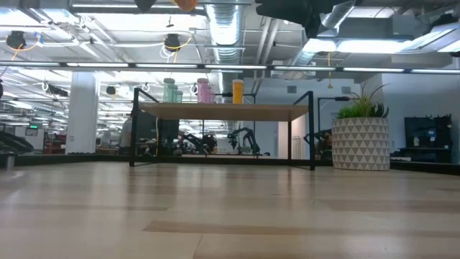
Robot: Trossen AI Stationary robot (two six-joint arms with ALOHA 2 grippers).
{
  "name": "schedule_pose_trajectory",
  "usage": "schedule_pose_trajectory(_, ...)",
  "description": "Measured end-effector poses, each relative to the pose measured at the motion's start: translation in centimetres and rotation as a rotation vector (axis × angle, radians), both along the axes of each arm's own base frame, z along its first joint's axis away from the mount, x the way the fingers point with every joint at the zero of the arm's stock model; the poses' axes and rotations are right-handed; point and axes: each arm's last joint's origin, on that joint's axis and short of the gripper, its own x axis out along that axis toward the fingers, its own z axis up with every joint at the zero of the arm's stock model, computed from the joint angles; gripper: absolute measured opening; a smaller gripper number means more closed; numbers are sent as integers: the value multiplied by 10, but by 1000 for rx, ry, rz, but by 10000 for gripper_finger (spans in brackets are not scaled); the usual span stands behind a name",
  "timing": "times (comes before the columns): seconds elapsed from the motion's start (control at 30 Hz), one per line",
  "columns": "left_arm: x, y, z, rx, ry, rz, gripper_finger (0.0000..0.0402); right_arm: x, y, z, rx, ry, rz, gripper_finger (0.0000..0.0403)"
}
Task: Pick and place medicine bottles onto shelf by color
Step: Put the top large orange pill bottle on the shelf
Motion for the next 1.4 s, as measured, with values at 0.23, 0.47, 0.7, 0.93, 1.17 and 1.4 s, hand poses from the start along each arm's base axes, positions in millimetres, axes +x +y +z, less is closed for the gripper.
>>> schedule_pose_trajectory(0.23,10,-10,-1,2,-25,-45,187,0,0,0,34,-5,-5,137)
schedule_pose_trajectory(0.47,21,-20,-2,19,-62,-94,187,0,0,0,106,-16,-15,137)
schedule_pose_trajectory(0.7,30,-22,-7,27,-59,-108,187,6,-4,0,87,-49,-27,137)
schedule_pose_trajectory(0.93,37,-24,-14,28,-27,-116,187,25,-2,-3,44,-57,8,139)
schedule_pose_trajectory(1.17,37,-28,-15,29,-13,-132,187,45,0,5,-29,-27,43,186)
schedule_pose_trajectory(1.4,34,-33,-18,32,22,-149,187,58,2,21,-60,-5,70,249)
